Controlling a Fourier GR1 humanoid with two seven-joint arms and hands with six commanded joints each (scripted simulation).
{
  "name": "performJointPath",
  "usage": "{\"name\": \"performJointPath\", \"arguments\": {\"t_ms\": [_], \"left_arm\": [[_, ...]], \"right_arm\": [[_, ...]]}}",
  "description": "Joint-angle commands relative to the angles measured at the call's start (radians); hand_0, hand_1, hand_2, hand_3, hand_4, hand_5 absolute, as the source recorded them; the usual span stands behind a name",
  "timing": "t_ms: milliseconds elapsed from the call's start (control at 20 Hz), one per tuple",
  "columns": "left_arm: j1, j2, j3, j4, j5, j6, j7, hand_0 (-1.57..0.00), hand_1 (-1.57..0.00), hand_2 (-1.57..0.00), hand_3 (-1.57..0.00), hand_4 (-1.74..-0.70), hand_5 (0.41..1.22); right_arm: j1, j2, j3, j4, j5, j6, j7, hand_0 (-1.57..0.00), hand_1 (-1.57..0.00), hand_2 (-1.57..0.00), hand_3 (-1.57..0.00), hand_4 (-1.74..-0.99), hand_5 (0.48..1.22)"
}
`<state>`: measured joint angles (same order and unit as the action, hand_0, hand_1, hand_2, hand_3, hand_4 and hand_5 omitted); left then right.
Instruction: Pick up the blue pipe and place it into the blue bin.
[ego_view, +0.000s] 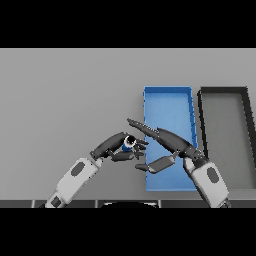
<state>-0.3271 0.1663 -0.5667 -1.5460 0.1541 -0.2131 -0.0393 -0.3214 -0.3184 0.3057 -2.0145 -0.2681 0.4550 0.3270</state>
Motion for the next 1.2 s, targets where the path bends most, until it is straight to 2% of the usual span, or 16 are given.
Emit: {"name": "performJointPath", "arguments": {"t_ms": [0, 100, 350, 500, 550, 600, 650, 700, 750, 800, 850, 900, 1000, 1050, 1150], "left_arm": [[0.005, 0.0, -0.002, 0.005, -0.008, -0.002, -0.023, -1.57, -1.57, -1.57, -1.45, -1.73, 1.221], [0.0, 0.001, 0.009, 0.015, 0.006, -0.018, -0.038, -1.57, -1.57, -1.57, -1.48, -1.73, 1.221], [0.003, -0.009, 0.005, 0.019, 0.019, -0.037, -0.015, -1.57, -1.57, -1.57, -1.51, -1.73, 1.221], [0.0, 0.006, 0.015, 0.004, 0.034, -0.049, -0.004, -1.57, -1.57, -1.57, -1.45, -1.72, 1.221], [-0.011, 0.001, 0.022, 0.017, 0.047, -0.06, -0.001, -1.57, -1.57, -1.57, -1.47, -1.72, 1.221], [-0.006, 0.001, 0.018, 0.012, 0.053, -0.069, 0.0, -1.57, -1.57, -1.57, -1.4, -1.72, 1.221], [-0.004, 0.006, 0.011, 0.008, 0.016, -0.064, -0.047, -1.5, -1.39, -1.37, -1.15, -1.63, 1.221], [-0.016, 0.026, 0.001, 0.003, -0.031, -0.041, 0.004, -1.24, -1.12, -1.09, -0.92, -1.61, 1.221], [-0.016, 0.037, -0.021, -0.004, -0.082, -0.024, 0.026, -0.99, -0.9, -0.87, -0.74, -1.59, 1.221], [-0.016, 0.038, -0.013, -0.008, -0.091, -0.006, 0.009, -0.88, -0.83, -0.8, -0.67, -1.61, 1.221], [-0.013, 0.031, -0.017, -0.005, -0.092, -0.003, 0.009, -0.89, -0.87, -0.85, -0.66, -1.64, 1.221], [-0.011, 0.02, -0.005, -0.016, -0.067, -0.004, -0.014, -1.03, -1.01, -0.99, -0.62, -1.66, 1.192], [-0.001, -0.003, 0.01, -0.014, -0.014, -0.018, -0.029, -1.22, -1.21, -1.2, -0.52, -1.69, 1.203], [0.009, -0.01, 0.015, -0.015, 0.006, -0.024, -0.033, -1.29, -1.28, -1.27, -0.53, -1.7, 1.206], [0.017, -0.01, 0.012, -0.017, 0.003, -0.028, -0.028, -1.39, -1.39, -1.38, -0.55, -1.71, 1.212]], "right_arm": [[-0.012, 0.008, 0.011, 0.016, 0.0, 0.012, -0.001, 0.0, 0.0, 0.0, 0.0, -1.27, 0.53], [-0.053, 0.039, 0.035, 0.055, -0.003, 0.029, 0.01, 0.0, 0.0, 0.0, 0.0, -1.251, 0.535], [-0.141, 0.099, 0.061, 0.131, 0.007, 0.027, 0.058, 0.0, 0.0, 0.0, 0.0, -1.222, 0.512], [-0.193, 0.127, 0.07, 0.192, 0.014, 0.043, 0.076, 0.0, -0.01, -0.04, 0.0, -1.231, 0.512], [-0.216, 0.144, 0.073, 0.22, 0.014, 0.05, 0.075, -0.01, -0.04, -0.07, -0.01, -1.241, 0.516], [-0.233, 0.15, 0.07, 0.241, 0.011, 0.058, 0.072, -0.05, -0.08, -0.11, -0.04, -1.268, 0.519], [-0.236, 0.152, 0.076, 0.25, 0.013, 0.074, 0.062, -0.14, -0.17, -0.19, -0.11, -1.308, 0.523], [-0.247, 0.156, 0.079, 0.264, 0.014, 0.082, 0.072, -0.28, -0.31, -0.33, -0.23, -1.352, 0.528], [-0.263, 0.162, 0.078, 0.275, 0.002, 0.093, 0.073, -0.48, -0.5, -0.5, -0.37, -1.39, 0.538], [-0.27, 0.165, 0.083, 0.276, -0.008, 0.104, 0.068, -0.7, -0.71, -0.71, -0.56, -1.453, 0.551], [-0.264, 0.174, 0.092, 0.282, -0.011, 0.105, 0.053, -0.87, -0.89, -0.89, -0.7, -1.503, 0.573], [-0.256, 0.175, 0.094, 0.272, -0.047, 0.101, 0.08, -1.01, -1.02, -1.02, -0.83, -1.541, 0.604], [-0.256, 0.192, 0.093, 0.274, -0.066, 0.075, 0.09, -1.21, -1.22, -1.22, -1.1, -1.492, 0.706], [-0.251, 0.198, 0.091, 0.275, -0.06, 0.068, 0.071, -1.28, -1.29, -1.29, -1.19, -1.475, 0.809], [-0.237, 0.206, 0.106, 0.267, -0.011, 0.062, 0.032, -1.39, -1.39, -1.39, -1.33, -1.458, 0.957]]}}
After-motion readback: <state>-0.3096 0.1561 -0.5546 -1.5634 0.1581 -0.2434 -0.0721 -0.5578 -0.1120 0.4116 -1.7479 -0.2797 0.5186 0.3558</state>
